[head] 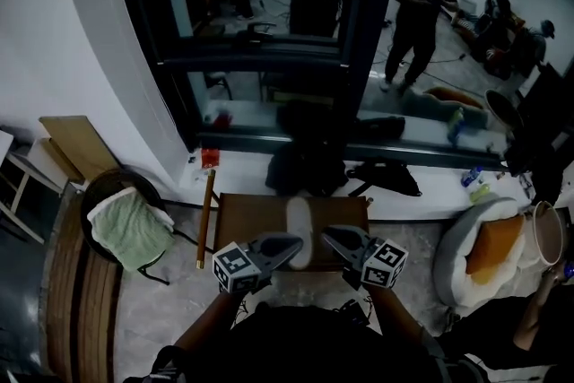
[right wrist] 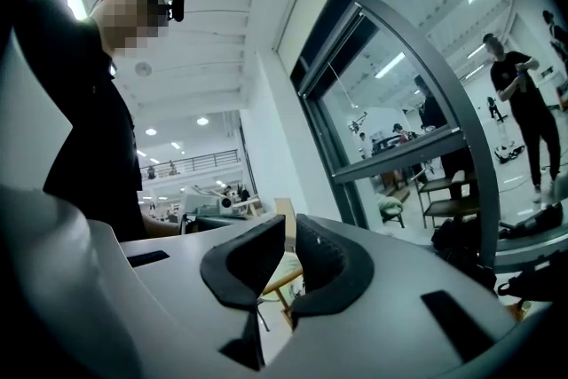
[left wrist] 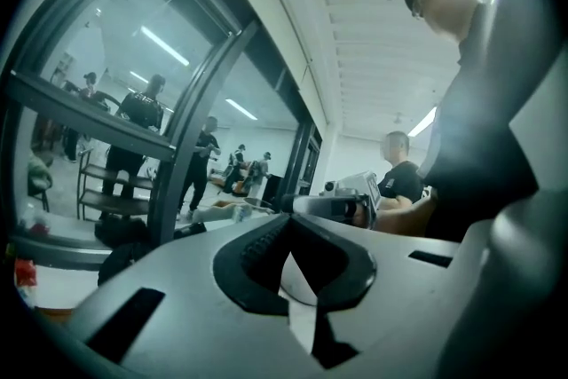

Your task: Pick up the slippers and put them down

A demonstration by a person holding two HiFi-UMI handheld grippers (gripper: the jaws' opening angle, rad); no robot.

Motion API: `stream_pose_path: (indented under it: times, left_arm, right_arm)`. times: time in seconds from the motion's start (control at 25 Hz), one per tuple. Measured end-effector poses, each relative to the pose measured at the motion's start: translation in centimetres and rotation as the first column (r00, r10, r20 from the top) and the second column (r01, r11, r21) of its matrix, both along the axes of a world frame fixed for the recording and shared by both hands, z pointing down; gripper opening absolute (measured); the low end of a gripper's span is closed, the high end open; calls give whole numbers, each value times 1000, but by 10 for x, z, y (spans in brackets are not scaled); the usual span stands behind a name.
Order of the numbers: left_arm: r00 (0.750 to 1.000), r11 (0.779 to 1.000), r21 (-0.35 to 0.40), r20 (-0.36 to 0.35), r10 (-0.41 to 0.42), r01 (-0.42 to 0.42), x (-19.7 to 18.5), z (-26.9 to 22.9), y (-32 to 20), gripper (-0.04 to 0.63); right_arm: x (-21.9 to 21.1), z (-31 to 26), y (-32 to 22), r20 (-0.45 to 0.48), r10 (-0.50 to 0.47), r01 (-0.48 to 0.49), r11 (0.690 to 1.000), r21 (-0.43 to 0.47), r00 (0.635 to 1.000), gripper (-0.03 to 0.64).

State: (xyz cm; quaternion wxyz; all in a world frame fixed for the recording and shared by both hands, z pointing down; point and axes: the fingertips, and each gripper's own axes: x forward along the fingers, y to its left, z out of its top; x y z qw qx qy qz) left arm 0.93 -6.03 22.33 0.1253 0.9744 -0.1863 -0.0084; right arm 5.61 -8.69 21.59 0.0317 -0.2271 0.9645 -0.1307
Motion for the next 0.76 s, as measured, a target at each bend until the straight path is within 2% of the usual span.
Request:
stream_pose_path:
  times: [0.16,0.32,0.52,0.76]
  left_arm:
    - [999,1000,11,39,9,-10,-6,1,-2,10]
    - [996,1000,5,83,22,-22,-15,1,-8,10]
    - [996,999,20,87,27,-28,-17,-4,-6,9]
    - [996,1000,15,88,23,-24,-24,-7,-11,11]
  right_arm:
    - [-5,-7,7,21,-44,43,999,24,999,46]
    - [-3,-6,8,3,-59,59,998,32,998,46]
    - [-9,-5,11,-30,-72,73,997,32,997,46]
    - [-12,-7,5,-9,-54,54,998,25,998,46]
